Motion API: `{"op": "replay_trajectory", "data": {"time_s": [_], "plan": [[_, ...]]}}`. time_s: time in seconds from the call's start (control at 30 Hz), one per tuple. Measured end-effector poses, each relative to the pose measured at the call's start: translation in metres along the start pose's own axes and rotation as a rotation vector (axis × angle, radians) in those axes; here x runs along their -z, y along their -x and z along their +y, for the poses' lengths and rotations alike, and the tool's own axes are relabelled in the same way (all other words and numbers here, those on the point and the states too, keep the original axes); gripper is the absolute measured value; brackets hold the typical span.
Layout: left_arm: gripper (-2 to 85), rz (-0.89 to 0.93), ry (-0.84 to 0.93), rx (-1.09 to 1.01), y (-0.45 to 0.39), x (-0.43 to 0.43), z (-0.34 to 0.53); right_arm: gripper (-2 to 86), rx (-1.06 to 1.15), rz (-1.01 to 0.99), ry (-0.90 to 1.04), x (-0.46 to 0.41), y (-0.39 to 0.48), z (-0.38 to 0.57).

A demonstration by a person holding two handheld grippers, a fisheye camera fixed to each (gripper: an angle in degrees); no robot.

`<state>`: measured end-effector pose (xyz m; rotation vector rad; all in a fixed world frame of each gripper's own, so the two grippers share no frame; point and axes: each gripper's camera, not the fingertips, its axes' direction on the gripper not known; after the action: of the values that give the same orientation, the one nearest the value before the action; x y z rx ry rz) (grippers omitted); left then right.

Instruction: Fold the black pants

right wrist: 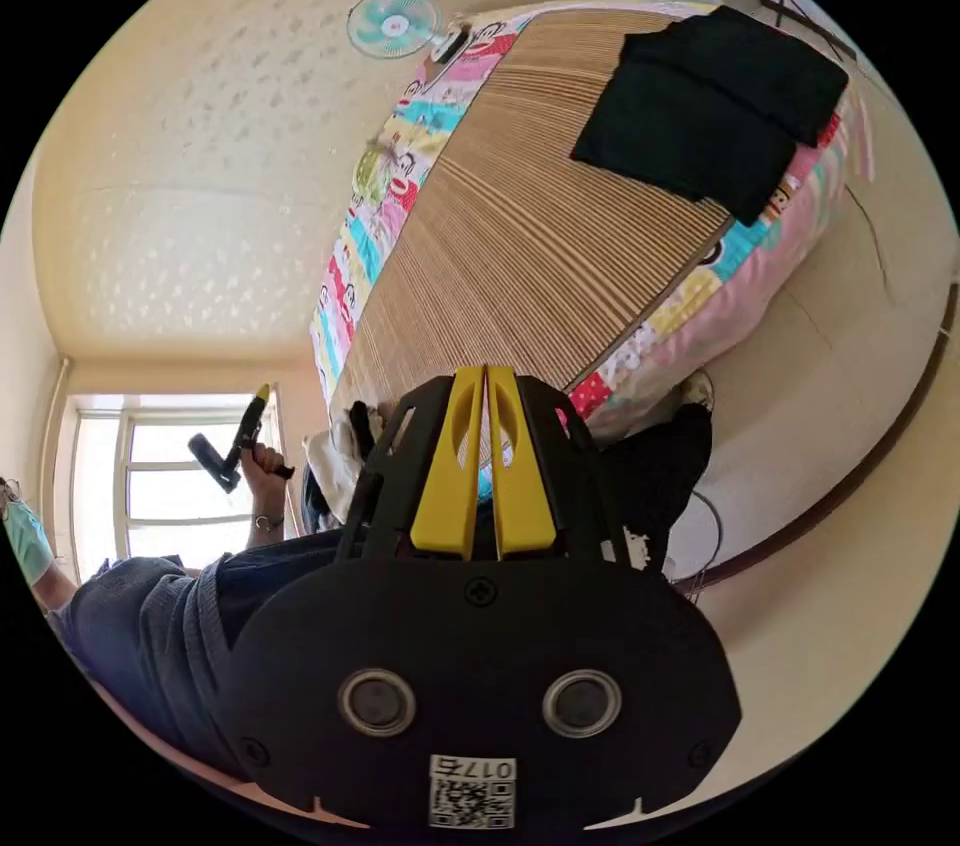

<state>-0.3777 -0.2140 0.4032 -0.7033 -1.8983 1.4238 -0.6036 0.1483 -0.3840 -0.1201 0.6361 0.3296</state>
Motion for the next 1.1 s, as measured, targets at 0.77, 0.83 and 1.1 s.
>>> {"op": "replay_trajectory", "data": {"time_s": [0.77, 0.83, 1.1], "plan": [[-1.0, 0.337, 0.165, 0.296, -0.2, -0.204, -0.09, 13.0, -0.48, -0.002, 0.109, -0.021, -0.157, -0.207], [-1.0, 0.31, 0.153, 0.351, -0.201, -0.205, -0.09, 12.5, -0.513, -0.05, 0.084, -0.029, -0.163, -0.215], [-1.0, 0.161, 0.112, 0.455, -0.219, -0.205, -0.083, 3.5, -0.181, 0.083, -0.047, -0.005, -0.032, -0.231]]}}
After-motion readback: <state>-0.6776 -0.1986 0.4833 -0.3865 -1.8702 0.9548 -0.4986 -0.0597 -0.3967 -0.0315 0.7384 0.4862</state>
